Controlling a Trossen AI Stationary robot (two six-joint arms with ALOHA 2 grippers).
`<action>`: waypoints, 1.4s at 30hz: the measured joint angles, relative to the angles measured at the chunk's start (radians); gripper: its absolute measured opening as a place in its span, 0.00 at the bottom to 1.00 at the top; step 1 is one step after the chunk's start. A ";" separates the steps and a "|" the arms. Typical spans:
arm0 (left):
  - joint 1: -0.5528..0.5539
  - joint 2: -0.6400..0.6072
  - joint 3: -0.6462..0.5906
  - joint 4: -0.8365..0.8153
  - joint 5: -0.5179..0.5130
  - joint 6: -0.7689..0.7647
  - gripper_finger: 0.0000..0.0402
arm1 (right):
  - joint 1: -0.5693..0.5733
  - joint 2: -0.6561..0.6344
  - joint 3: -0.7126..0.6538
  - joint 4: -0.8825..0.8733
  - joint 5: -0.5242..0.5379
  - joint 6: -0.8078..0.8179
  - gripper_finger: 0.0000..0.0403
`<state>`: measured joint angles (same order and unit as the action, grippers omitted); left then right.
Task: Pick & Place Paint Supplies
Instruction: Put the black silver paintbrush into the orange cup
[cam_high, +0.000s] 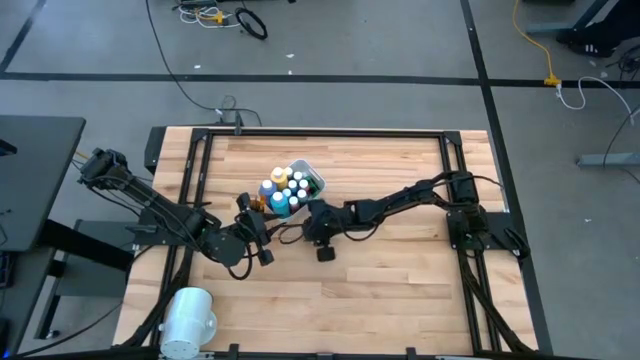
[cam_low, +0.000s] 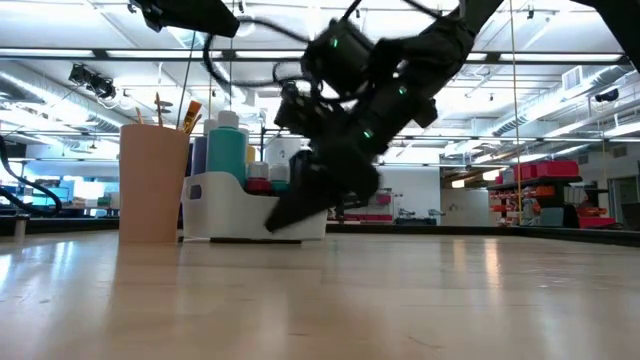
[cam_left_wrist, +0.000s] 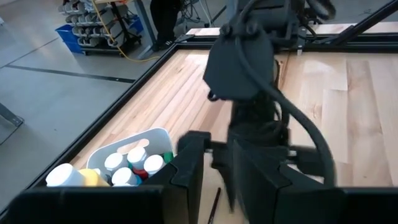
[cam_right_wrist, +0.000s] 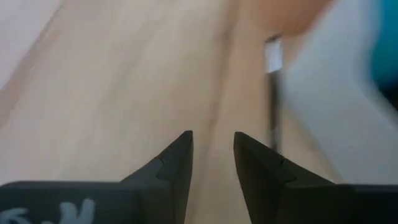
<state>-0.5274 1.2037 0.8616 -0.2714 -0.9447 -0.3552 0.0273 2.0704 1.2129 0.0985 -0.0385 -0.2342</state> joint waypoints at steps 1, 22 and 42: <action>0.000 0.000 0.000 0.000 0.000 -0.003 0.24 | 0.002 -0.001 0.000 0.028 0.036 0.040 0.30; 0.000 0.000 0.000 0.000 0.048 0.002 0.24 | -0.021 0.145 0.001 0.327 0.164 0.038 0.30; 0.000 0.000 0.000 0.001 0.048 0.000 0.24 | -0.020 0.134 0.006 0.204 0.055 0.109 0.06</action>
<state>-0.5276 1.2037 0.8616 -0.2709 -0.8963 -0.3553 0.0074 2.2044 1.2191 0.3026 0.0163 -0.1251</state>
